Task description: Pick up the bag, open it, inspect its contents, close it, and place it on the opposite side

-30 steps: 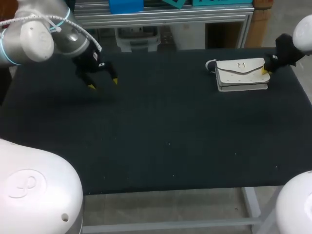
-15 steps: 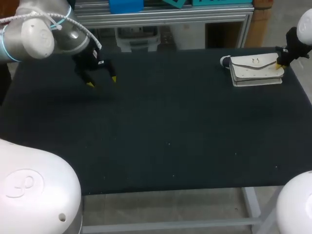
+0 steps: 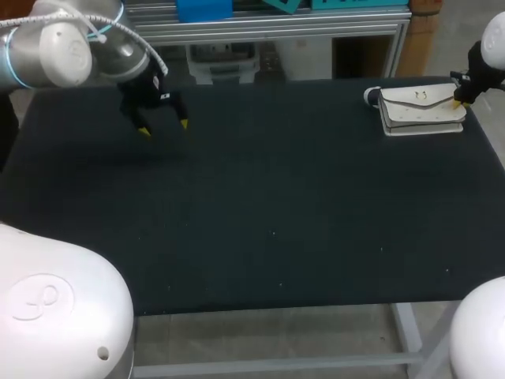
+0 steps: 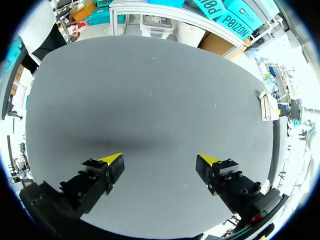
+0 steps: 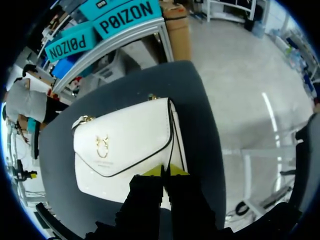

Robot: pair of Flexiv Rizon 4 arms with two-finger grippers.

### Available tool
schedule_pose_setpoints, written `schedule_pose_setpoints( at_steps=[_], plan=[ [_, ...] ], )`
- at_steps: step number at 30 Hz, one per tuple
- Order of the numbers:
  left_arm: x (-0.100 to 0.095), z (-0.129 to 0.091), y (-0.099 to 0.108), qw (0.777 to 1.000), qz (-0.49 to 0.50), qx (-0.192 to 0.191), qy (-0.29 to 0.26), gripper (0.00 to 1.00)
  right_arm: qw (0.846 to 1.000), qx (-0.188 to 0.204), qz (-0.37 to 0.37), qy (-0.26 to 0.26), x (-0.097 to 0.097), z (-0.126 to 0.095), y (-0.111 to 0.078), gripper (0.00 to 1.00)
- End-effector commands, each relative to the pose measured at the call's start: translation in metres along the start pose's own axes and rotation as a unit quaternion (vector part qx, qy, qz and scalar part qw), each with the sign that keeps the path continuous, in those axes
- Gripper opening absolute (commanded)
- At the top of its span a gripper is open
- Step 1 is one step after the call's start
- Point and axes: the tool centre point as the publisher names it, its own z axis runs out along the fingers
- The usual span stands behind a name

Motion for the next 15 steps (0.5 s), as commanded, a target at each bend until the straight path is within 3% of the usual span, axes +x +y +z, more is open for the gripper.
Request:
schedule_pose_setpoints(
  at_steps=[1, 3, 4, 11, 15],
  plan=[
    [0.001, -0.002, 0.002, 1.0, -0.001, 0.001, -0.002, 1.0, 1.0, 0.005, 0.0, 0.001, 0.0, 0.002, 0.004, 0.0],
    [0.0, -0.002, 0.002, 1.0, -0.001, 0.001, -0.002, 1.0, 1.0, 0.007, -0.001, -0.002, 0.004, 0.001, 0.001, 0.89],
    [0.0, -0.002, 0.002, 1.0, -0.001, 0.001, -0.002, 1.0, 1.0, 0.007, -0.001, -0.003, 0.004, 0.001, 0.0, 1.0],
    [0.003, -0.007, 0.005, 1.0, 0.002, 0.005, 0.001, 1.0, 1.0, -0.004, 0.005, -0.028, 0.008, -0.014, -0.015, 1.0],
    [0.004, -0.012, 0.008, 1.0, 0.009, 0.01, 0.0, 1.0, 0.999, -0.015, 0.008, -0.043, 0.007, -0.035, -0.024, 1.0]
  ],
)
